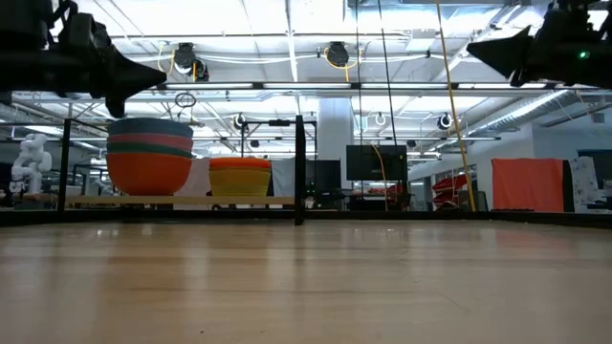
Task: Place and stack bowls onto a shelf
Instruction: Return to Home position
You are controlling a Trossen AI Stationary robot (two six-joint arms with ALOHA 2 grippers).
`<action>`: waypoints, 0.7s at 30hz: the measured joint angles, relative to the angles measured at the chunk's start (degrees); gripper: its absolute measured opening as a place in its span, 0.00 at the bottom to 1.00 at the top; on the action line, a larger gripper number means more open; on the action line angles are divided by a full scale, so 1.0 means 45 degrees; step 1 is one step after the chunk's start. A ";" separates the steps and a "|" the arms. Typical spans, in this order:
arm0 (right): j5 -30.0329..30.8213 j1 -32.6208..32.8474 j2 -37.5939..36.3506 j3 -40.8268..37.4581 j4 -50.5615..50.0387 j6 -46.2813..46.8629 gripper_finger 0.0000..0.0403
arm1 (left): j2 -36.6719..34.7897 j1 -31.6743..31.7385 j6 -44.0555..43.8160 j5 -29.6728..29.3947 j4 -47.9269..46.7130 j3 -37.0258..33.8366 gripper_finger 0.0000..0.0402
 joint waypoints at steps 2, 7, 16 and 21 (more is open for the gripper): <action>0.0005 0.0000 -0.0003 0.0007 -0.0024 0.0000 0.00 | 0.0000 -0.0001 -0.0163 0.0455 0.0012 -0.0132 0.01; -0.0003 0.0000 0.0003 -0.0003 -0.0140 0.0002 0.00 | -0.0006 -0.0010 -0.0327 0.1011 0.0142 -0.0553 0.02; -0.0695 0.0000 0.0018 -0.0032 -0.0335 0.0178 0.00 | 0.0005 -0.0020 -0.0466 0.3280 0.0439 -0.1114 0.01; -0.2927 0.0000 0.0018 -0.0037 -0.0522 0.0756 0.00 | 0.0005 -0.0094 -0.0467 0.4903 0.0513 -0.1114 0.04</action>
